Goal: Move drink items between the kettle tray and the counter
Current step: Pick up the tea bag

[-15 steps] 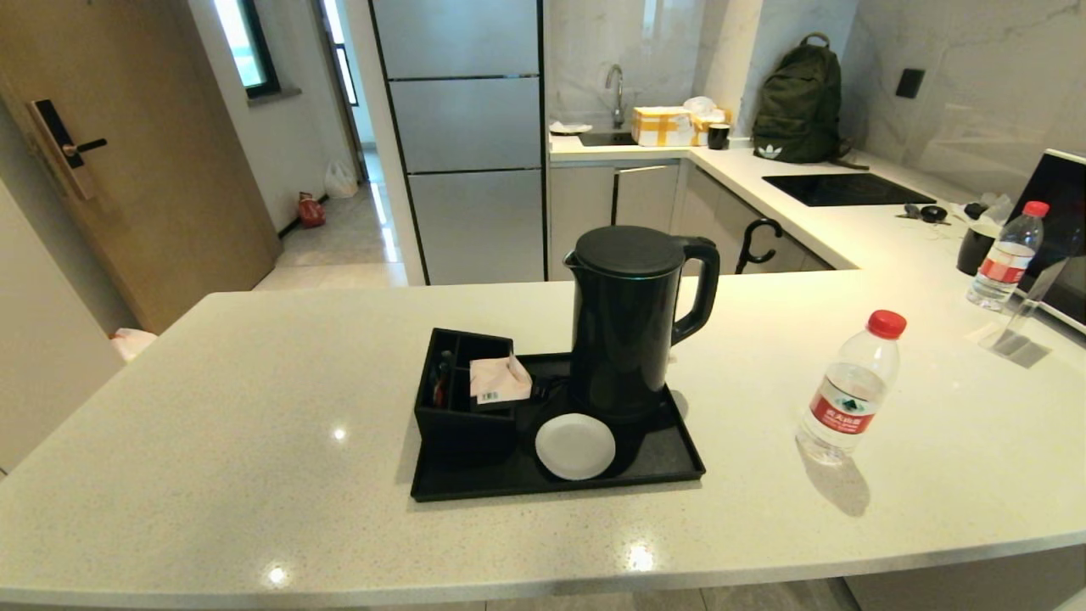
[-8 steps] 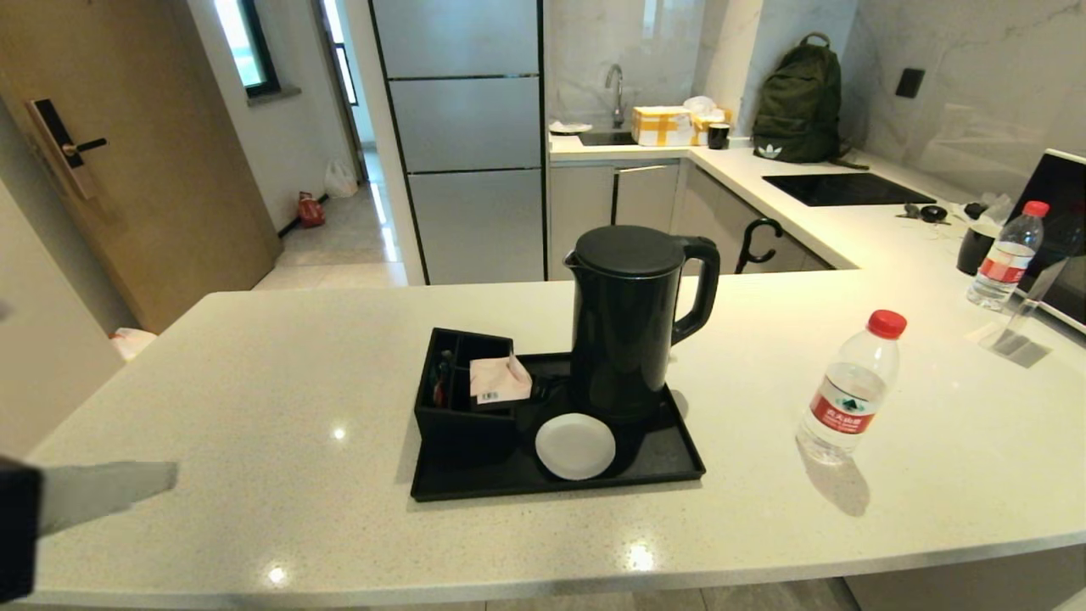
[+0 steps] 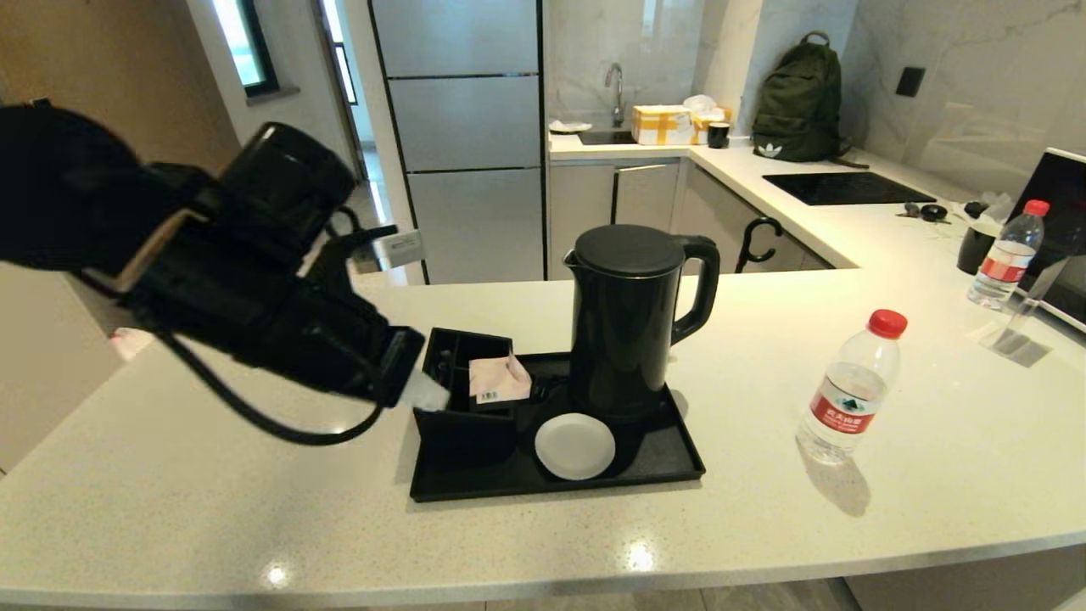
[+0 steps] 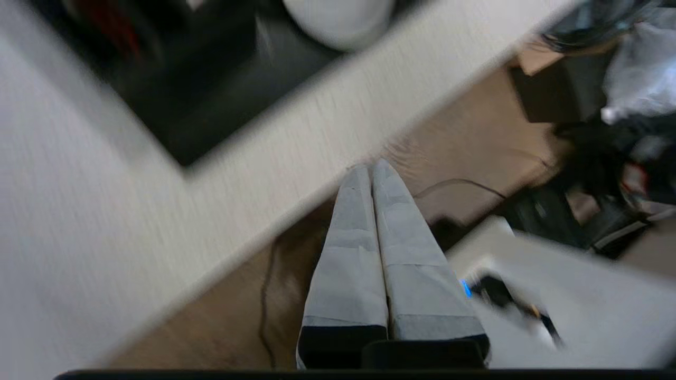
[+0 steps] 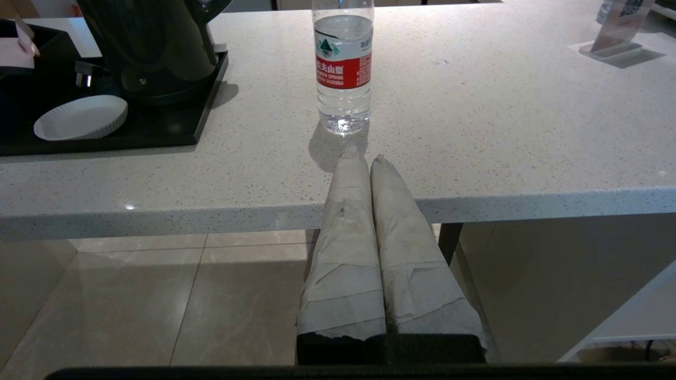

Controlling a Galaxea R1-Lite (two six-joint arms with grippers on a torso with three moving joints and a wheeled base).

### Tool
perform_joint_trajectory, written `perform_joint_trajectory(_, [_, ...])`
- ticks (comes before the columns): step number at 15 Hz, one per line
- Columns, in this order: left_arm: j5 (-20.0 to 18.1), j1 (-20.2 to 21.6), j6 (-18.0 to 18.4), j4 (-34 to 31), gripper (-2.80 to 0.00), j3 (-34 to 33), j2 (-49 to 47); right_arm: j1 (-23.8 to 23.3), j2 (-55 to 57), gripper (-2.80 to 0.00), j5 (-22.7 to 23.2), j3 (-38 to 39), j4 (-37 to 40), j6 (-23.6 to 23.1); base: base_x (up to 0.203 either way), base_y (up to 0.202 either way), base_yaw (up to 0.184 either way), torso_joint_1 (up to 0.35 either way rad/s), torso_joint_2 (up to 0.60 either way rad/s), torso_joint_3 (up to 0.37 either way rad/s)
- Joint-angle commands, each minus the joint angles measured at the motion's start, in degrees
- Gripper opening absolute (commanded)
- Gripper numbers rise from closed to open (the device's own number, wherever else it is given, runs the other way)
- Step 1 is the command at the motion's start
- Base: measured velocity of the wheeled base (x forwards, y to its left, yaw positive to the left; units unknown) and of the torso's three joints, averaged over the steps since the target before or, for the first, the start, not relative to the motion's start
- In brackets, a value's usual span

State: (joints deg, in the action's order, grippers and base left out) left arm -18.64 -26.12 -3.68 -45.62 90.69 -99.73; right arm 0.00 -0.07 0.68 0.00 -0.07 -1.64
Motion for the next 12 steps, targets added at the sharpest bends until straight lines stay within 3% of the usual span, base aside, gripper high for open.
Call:
perform_joint_trajectory(1, [2.0, -2.1, -0.1, -0.5, -2.80, 7.8, -11.7, 0.0, 0.1, -2.80, 0.0, 0.1, 0.0, 0.0, 0.000, 0.000, 0.000, 0.000, 0.00, 0.000])
perform_joint_trajectory(4, [4.9, -2.9, -0.5, -0.6, -2.80, 10.1, -13.4, 0.0, 0.1, -2.80, 0.0, 0.1, 0.0, 0.0, 0.000, 0.000, 0.000, 0.000, 0.00, 0.000])
perform_joint_trajectory(8, [12.3, -2.9, -1.1, -0.2, -2.80, 19.8, -23.8, 0.0, 0.1, -2.80, 0.0, 0.1, 0.0, 0.0, 0.000, 0.000, 0.000, 0.000, 0.00, 0.000])
perform_joint_trajectory(12, [13.2, -3.0, -1.9, 0.7, -2.80, 19.8, -24.1, 0.0, 0.1, -2.80, 0.0, 0.1, 0.0, 0.0, 0.000, 0.000, 0.000, 0.000, 0.00, 0.000])
